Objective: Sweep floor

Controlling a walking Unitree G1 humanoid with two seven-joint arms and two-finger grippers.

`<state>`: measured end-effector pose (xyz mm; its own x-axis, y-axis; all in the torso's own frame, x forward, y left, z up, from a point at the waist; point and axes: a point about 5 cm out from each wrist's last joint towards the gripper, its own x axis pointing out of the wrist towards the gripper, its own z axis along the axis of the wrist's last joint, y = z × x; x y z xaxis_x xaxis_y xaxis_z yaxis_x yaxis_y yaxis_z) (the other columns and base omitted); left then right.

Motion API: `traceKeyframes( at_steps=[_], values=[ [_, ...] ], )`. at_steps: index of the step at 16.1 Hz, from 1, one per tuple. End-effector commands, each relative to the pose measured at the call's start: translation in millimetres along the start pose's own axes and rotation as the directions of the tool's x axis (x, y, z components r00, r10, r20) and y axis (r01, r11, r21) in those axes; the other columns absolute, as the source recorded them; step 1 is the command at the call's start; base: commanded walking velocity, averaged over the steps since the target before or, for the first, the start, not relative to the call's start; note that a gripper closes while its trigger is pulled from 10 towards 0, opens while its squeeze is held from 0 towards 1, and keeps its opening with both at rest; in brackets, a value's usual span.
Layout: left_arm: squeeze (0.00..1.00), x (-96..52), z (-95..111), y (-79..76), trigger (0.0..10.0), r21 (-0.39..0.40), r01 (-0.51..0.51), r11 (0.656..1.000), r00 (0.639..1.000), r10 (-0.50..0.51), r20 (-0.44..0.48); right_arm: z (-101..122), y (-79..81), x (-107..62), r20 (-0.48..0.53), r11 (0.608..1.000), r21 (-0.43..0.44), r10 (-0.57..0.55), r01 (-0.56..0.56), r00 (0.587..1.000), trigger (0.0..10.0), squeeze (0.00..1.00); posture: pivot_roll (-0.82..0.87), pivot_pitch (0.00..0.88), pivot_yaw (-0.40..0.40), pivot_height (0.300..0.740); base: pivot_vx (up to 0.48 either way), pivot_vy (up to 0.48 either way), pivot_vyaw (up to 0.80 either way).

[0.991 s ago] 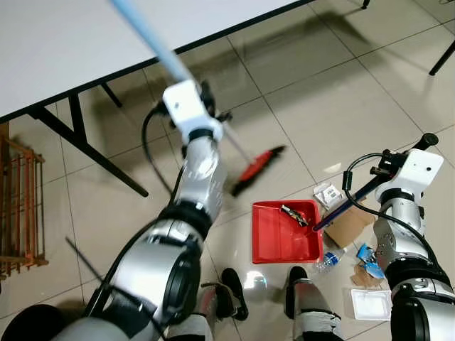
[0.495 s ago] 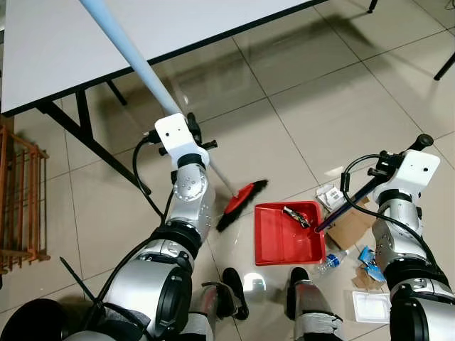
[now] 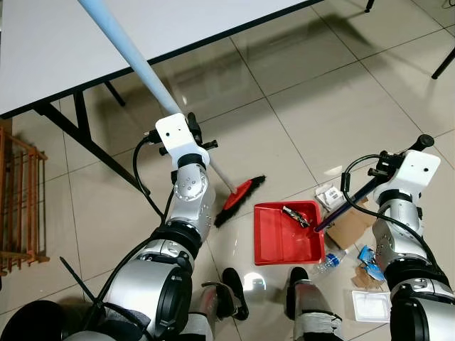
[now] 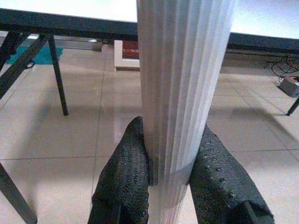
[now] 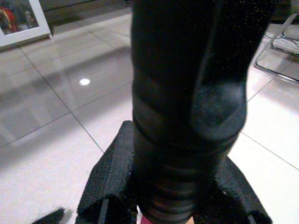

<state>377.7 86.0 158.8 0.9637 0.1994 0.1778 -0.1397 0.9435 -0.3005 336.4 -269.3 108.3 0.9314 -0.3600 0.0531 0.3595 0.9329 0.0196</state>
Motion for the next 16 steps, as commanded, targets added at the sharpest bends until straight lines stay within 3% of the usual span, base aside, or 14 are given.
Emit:
traceKeyframes(
  at_steps=[1, 2, 3, 4, 5, 9, 12, 16],
  values=[
    [0.00, 2.4, 6, 0.4, 10.0, -0.002, 0.001, 1.000, 0.999, -0.001, 0.034, -39, 0.7, -19.2, -0.177, 1.000, -0.013, 0.007, -0.009, 0.984, 10.0, 0.00, -0.21, 0.291, 0.197, 0.740, 0.000, 0.000, 0.00],
    [0.00, 2.3, 5, 6.8, 10.0, 0.015, -0.012, 1.000, 0.999, 0.012, 0.036, -39, 0.6, -19.0, -0.177, 1.000, -0.014, 0.008, -0.011, 0.984, 10.0, 0.00, -0.21, 0.291, 0.197, 0.740, 0.000, 0.000, 0.00],
    [0.00, -9.5, -17, 68.7, 10.0, 0.093, -0.135, 0.986, 0.990, 0.138, -0.023, -36, 7.2, -16.3, -0.172, 0.999, -0.010, 0.036, -0.038, 0.984, 10.0, 0.00, -0.18, 0.244, 0.152, 0.740, 0.000, 0.000, 0.00],
    [0.00, -38.8, -37, 145.8, 10.0, 0.220, -0.266, 0.938, 0.953, 0.290, -0.085, -32, 16.5, -13.3, -0.167, 0.997, -0.005, 0.073, -0.074, 0.983, 10.0, 0.00, -0.17, 0.244, 0.150, 0.740, 0.000, 0.000, 0.00],
    [0.00, -49.0, -41, 161.7, 10.0, 0.264, -0.279, 0.923, 0.946, 0.312, -0.091, -32, 19.3, -12.8, -0.166, 0.996, -0.003, 0.083, -0.085, 0.983, 10.0, 0.00, -0.17, 0.243, 0.147, 0.740, 0.000, 0.000, 0.00],
    [0.00, -57.0, -47, 159.8, 10.0, 0.266, -0.270, 0.925, 0.945, 0.307, -0.110, -32, 22.9, -12.7, -0.170, 0.995, 0.000, 0.096, -0.098, 0.981, 10.0, 0.00, -0.17, 0.242, 0.140, 0.740, 0.000, 0.000, 0.00],
    [0.00, -52.8, -45, 152.6, 10.0, 0.286, -0.197, 0.938, 0.963, 0.239, -0.121, -32, 22.2, -12.3, -0.171, 0.995, -0.001, 0.100, -0.102, 0.980, 10.0, 0.00, -0.18, 0.245, 0.138, 0.740, 0.000, 0.000, 0.00],
    [0.00, -48.7, -47, 146.8, 10.0, 0.259, -0.228, 0.939, 0.946, 0.277, -0.170, -31, 22.5, -11.2, -0.171, 0.994, -0.002, 0.104, -0.106, 0.980, 10.0, 0.00, -0.18, 0.243, 0.133, 0.740, 0.000, 0.000, 0.00]
  ],
)
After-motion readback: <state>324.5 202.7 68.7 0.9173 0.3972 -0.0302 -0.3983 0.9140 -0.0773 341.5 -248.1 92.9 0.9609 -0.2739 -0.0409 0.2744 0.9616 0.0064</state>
